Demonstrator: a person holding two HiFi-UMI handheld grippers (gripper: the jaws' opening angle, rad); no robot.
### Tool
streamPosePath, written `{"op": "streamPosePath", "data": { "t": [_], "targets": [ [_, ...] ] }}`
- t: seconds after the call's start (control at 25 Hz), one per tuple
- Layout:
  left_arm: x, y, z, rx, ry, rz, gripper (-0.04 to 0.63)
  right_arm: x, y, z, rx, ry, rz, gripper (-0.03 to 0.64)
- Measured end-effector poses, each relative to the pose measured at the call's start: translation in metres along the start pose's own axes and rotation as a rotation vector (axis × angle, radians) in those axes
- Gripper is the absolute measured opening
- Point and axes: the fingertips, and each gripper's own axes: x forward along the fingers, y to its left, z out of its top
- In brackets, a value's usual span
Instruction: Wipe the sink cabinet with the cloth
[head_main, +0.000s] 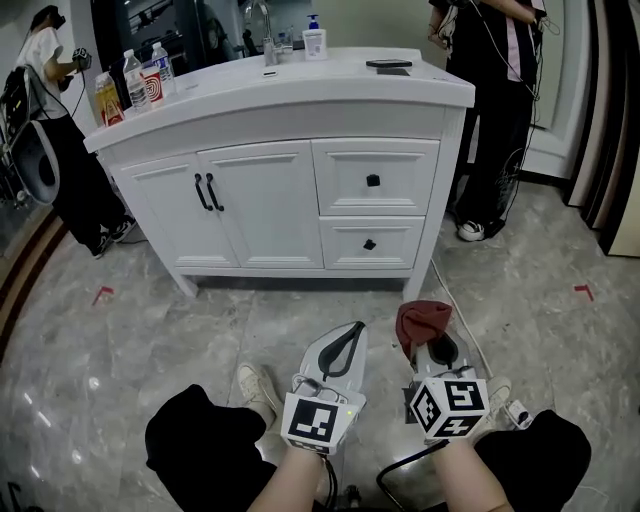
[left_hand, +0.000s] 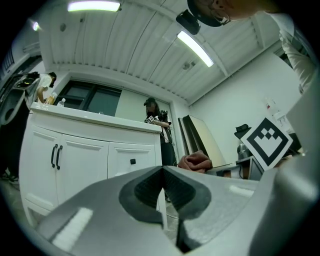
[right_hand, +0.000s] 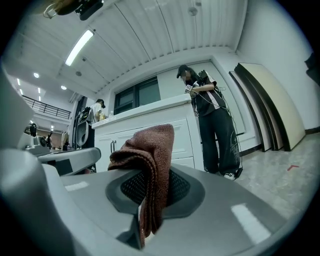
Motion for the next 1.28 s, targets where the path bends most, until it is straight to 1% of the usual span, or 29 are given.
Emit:
{"op": "streamPosePath", "data": {
  "t": [0.12, 0.24, 0.44, 0.64, 0.76, 0.88, 1.12, 1.28],
  "targets": [
    [-0.011, -0.003, 0.003, 0.033, 0.004, 0.002, 0.0, -0.008, 0.009, -0.004, 0.016, 0.008, 0.018, 0.08],
    [-0.016, -0.006, 0.01, 0.048, -0.002, -0.001, 0.0, -0.011, 0.016, -0.002, 0.044, 0.012, 0.044, 0.08],
    [-0.017, -0.006, 0.018, 0.047, -0.004, -0.007, 0.0, -0.008, 0.021, 0.006, 0.036, -0.002, 0.049, 0.078],
    [-0.015, -0.001, 0.006, 0.054, 0.026, 0.0, 0.0, -0.004, 0.025, 0.001, 0.026, 0.007, 0.054, 0.078],
    [-0.014, 0.002, 0.0, 0.046, 0.035, 0.013, 0.0, -0.003, 0.022, -0.005, 0.04, 0.018, 0.056, 0.078],
    [-0.013, 0.001, -0.002, 0.043, 0.039, 0.009, 0.0, -0.002, 0.021, -0.007, 0.052, 0.021, 0.056, 0.078],
    [-0.011, -0.006, -0.005, 0.06, 0.054, -0.007, 0.0, -0.003, 0.024, -0.004, 0.028, 0.015, 0.054, 0.078],
    [-0.009, -0.005, -0.006, 0.047, 0.053, -0.004, 0.0, -0.003, 0.022, -0.007, 0.015, 0.018, 0.046, 0.078]
  ]
}}
